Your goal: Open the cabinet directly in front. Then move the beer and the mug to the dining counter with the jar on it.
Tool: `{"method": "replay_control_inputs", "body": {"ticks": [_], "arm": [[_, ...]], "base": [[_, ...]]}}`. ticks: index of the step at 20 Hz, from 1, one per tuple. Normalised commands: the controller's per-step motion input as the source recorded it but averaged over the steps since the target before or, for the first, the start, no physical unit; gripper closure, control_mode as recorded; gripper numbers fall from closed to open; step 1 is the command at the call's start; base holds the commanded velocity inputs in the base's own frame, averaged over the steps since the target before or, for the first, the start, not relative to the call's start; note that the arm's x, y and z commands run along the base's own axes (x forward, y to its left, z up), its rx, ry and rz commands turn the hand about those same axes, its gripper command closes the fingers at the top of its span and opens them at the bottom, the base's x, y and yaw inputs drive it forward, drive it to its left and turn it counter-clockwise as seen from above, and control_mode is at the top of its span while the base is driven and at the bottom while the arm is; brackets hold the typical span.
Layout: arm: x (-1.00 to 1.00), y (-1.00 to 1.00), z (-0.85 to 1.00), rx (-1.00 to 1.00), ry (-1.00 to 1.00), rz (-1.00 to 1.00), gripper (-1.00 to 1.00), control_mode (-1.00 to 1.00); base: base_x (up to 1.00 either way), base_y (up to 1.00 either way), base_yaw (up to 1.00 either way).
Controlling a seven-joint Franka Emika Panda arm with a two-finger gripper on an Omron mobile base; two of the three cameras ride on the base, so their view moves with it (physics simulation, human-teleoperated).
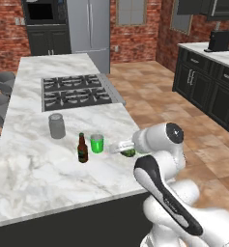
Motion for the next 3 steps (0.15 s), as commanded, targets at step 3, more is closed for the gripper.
{"method": "replay_control_inputs", "body": {"ticks": [3], "arm": [[-1.00,-1.00,-0.96,0.22,0.00,0.24,-1.00,-1.00]], "base": [[0.00,0.00,0.00]]}}
